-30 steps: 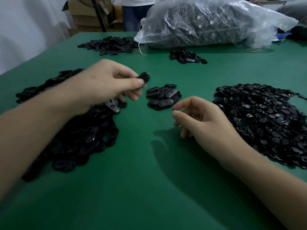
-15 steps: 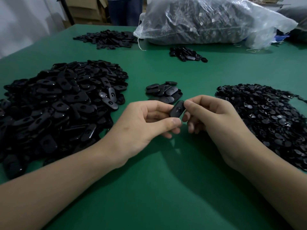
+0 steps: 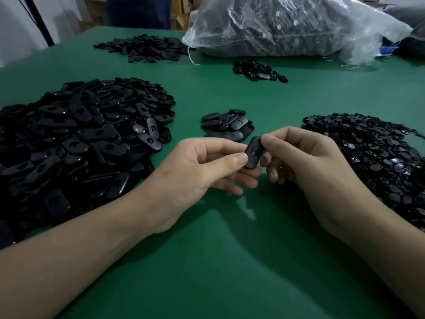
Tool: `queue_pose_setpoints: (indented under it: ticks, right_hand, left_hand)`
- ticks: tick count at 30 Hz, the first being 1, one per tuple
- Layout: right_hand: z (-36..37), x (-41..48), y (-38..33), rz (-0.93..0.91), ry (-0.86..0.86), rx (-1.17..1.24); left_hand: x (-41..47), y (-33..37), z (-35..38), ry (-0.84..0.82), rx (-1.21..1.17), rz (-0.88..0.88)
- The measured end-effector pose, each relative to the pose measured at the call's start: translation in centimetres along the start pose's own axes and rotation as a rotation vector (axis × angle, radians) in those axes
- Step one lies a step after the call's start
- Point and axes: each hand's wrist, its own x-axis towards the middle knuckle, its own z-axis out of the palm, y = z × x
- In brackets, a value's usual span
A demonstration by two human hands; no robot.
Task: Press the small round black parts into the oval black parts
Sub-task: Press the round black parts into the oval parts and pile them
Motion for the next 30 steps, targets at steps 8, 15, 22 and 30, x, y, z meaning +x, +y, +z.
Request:
queue_pose_setpoints:
  ticks: [8, 15, 22, 30]
  right_hand:
    - [-3.4, 1.2, -0.6, -0.197, 0.251, -0.684]
    - [-4.5, 1.5, -0.3, -0.045, 0.19, -1.33]
    - [-4.5, 1.4, -0.5, -0.052, 0.205, -1.29]
    - [-4.6, 1.6, -0.3, -0.107, 0.219, -1.24]
  left_hand:
    - [-0.1, 0.0, 0.1, 0.047, -0.017, -0.01]
    - [-0.1, 0.1, 0.2, 0.063, -0.022, -0.022]
    - [-0.2, 0.1, 0.3, 0.071, -0.027, -0.022]
    - [-0.1, 0.1, 0.2, 0.068, -0.02, -0.03]
